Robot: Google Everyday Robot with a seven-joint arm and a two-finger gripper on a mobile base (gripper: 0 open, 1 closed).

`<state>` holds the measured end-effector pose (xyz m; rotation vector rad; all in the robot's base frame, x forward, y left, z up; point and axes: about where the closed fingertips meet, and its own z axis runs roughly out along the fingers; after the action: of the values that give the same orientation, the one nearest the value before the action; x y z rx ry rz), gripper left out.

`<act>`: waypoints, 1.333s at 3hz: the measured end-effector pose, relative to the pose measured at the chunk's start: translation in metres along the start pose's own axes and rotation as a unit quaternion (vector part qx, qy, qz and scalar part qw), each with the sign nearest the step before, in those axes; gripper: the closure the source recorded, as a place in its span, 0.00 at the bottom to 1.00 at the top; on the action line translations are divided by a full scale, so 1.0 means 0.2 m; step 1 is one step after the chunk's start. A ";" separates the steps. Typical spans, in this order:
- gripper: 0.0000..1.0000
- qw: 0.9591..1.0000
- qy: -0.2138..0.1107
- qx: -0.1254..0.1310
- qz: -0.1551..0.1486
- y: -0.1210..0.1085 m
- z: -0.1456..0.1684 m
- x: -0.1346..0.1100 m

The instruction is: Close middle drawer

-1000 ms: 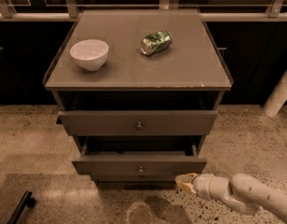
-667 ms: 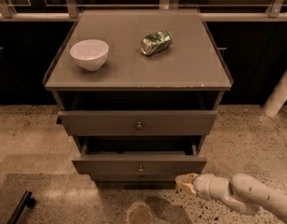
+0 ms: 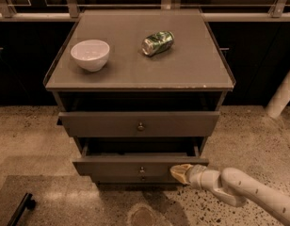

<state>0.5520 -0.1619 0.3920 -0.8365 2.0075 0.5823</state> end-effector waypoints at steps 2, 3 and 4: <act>1.00 0.999 -0.013 0.050 -0.014 -0.16 0.09 -0.08; 1.00 0.997 -0.022 0.075 -0.016 -0.25 0.15 -0.13; 1.00 0.996 -0.026 0.081 -0.018 -0.27 0.17 -0.15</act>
Offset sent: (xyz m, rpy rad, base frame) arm 0.0853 -0.0157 0.0058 -0.0859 -0.1534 -0.1671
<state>0.6218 -0.1648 0.3956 -0.7495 1.9585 0.4117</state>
